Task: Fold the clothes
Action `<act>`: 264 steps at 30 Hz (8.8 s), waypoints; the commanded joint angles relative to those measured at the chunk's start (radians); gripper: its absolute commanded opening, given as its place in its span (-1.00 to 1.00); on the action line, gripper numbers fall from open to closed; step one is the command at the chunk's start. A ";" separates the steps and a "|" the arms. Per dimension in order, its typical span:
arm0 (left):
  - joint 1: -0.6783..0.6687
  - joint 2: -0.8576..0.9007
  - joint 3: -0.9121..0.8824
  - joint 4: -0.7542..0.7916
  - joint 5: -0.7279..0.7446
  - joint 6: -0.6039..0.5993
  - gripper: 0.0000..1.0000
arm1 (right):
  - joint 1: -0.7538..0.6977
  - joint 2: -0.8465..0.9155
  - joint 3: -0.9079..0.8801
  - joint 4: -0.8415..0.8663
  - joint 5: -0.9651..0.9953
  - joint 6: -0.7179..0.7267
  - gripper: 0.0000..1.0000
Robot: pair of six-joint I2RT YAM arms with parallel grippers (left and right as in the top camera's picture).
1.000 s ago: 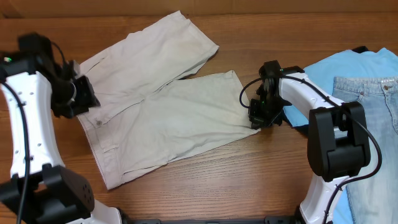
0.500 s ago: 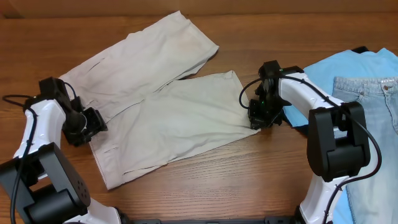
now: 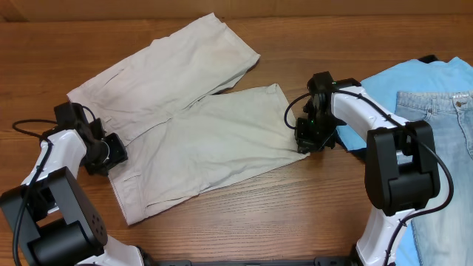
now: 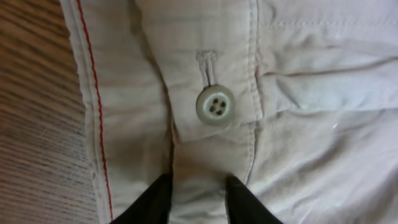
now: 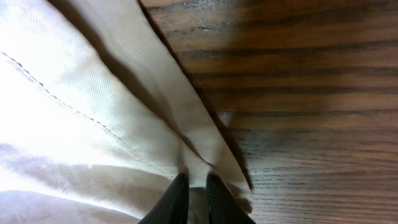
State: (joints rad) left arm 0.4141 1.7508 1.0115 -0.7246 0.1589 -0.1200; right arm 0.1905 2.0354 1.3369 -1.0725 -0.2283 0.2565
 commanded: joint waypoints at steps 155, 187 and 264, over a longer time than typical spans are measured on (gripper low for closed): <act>0.207 -0.299 -0.324 -0.261 -0.089 -0.381 0.23 | 0.050 -0.233 -0.303 0.274 -0.054 -0.017 -0.88; 0.209 -0.302 0.065 -0.608 -0.077 -0.237 -0.92 | 0.050 -0.305 0.088 -0.142 0.113 -0.021 -0.92; 0.194 -0.025 0.121 -0.078 -0.087 -0.412 -0.90 | 0.078 0.158 0.568 0.692 0.145 -0.015 -0.89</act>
State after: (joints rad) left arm 0.5838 1.7130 1.1431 -0.8101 0.2035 -0.5190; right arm 0.3172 2.1838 1.8915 -0.4080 -0.2390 0.2356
